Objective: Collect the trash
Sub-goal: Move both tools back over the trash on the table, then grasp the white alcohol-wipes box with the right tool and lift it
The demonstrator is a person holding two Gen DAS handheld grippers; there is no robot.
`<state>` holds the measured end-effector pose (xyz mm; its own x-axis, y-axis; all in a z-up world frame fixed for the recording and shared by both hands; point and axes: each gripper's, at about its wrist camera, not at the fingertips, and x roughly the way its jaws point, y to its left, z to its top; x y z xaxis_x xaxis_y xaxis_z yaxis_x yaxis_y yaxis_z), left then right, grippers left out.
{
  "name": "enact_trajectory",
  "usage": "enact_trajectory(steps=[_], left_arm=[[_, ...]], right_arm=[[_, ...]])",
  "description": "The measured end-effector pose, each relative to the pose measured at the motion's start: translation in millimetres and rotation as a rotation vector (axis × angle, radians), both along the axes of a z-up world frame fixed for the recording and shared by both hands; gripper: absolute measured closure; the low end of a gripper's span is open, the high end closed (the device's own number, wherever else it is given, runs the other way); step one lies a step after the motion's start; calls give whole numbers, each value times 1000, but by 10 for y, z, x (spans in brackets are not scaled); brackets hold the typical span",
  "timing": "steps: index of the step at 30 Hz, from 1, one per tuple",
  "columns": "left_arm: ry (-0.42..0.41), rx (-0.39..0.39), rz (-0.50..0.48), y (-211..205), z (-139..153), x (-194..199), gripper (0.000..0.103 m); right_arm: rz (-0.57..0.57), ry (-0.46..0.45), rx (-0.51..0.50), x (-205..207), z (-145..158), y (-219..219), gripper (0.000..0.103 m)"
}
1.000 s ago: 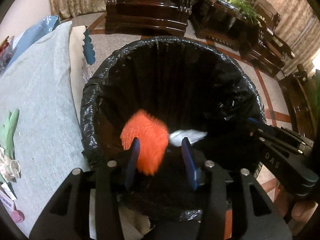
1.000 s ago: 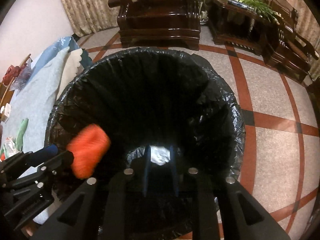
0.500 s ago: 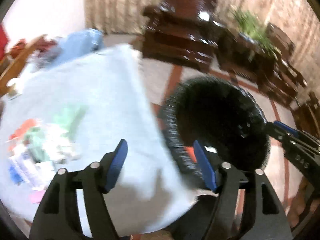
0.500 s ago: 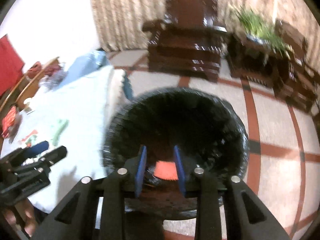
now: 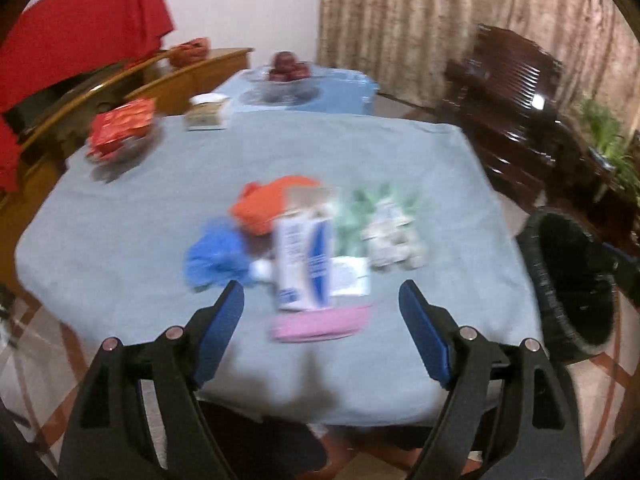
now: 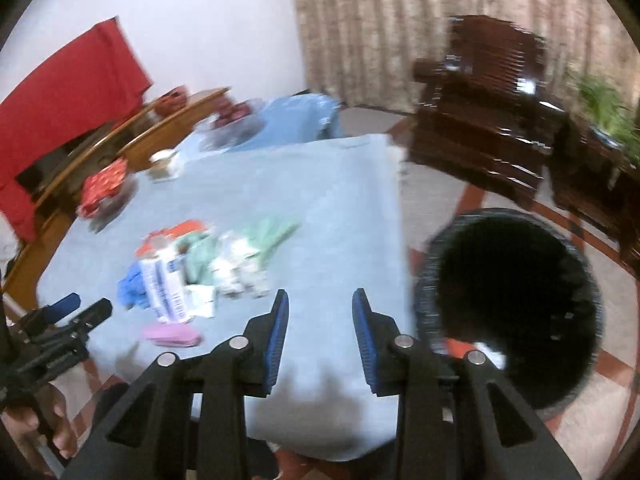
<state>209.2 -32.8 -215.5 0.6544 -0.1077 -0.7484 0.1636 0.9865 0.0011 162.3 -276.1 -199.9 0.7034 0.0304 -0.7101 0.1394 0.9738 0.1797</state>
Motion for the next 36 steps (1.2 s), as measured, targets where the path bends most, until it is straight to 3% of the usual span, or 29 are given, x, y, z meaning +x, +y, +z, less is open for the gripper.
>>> enact_trajectory(steps=[4, 11, 36], left_arm=[[-23, -16, 46, 373, -102, -63, 25], [-58, -39, 51, 550, -179, -58, 25], [-166, -35, 100, 1059, -303, 374, 25]], right_arm=[[69, 2, -7, 151, -110, 429, 70], [123, -17, 6, 402, -250, 913, 70], [184, -26, 12, 1204, -447, 1604, 70]])
